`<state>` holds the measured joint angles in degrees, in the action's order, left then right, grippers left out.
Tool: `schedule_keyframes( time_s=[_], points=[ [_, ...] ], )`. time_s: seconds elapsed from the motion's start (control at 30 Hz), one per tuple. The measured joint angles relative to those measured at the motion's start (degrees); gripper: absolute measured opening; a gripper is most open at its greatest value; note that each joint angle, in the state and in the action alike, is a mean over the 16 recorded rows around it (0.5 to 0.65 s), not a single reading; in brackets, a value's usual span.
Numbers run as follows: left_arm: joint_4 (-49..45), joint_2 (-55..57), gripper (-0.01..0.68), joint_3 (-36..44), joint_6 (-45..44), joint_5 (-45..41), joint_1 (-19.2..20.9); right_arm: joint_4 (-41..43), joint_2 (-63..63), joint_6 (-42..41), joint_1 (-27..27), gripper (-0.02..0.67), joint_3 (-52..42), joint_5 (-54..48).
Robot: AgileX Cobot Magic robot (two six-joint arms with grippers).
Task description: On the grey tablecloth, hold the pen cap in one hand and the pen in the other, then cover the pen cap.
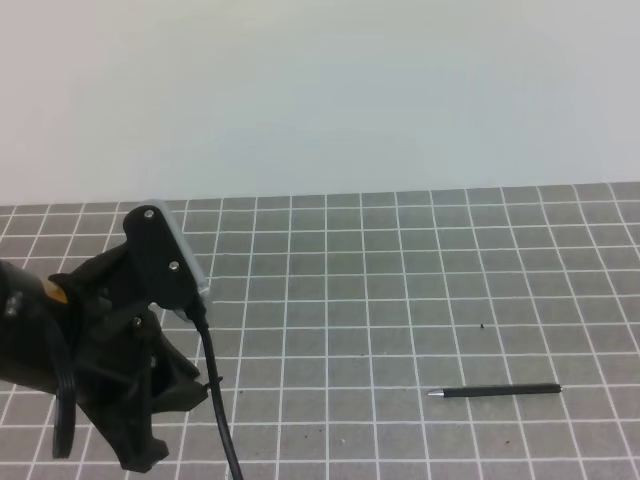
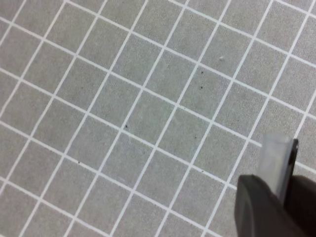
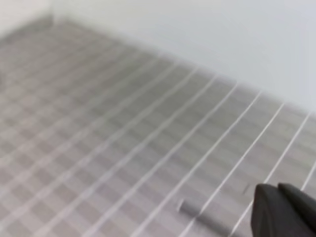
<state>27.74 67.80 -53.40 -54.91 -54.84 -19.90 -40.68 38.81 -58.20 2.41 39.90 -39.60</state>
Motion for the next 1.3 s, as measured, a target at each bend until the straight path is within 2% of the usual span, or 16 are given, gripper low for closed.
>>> schedule_keyframes(
  time_s=[0.33, 0.87, 1.3],
  points=[
    [0.0, 0.0, 0.076, 0.0, 0.1, -0.7, 0.0, 1.3, 4.3, 0.5, 0.0, -0.004, 0.0, -6.9],
    [0.2, 0.0, 0.076, 0.0, 0.1, -1.4, 0.0, -0.1, 7.0, 0.7, 0.0, -0.004, 0.0, -7.0],
    [0.4, 0.0, 0.066, 0.0, 0.0, -1.1, 0.0, 3.7, 12.7, -6.7, 0.8, -0.004, 1.1, -7.0]
  ],
)
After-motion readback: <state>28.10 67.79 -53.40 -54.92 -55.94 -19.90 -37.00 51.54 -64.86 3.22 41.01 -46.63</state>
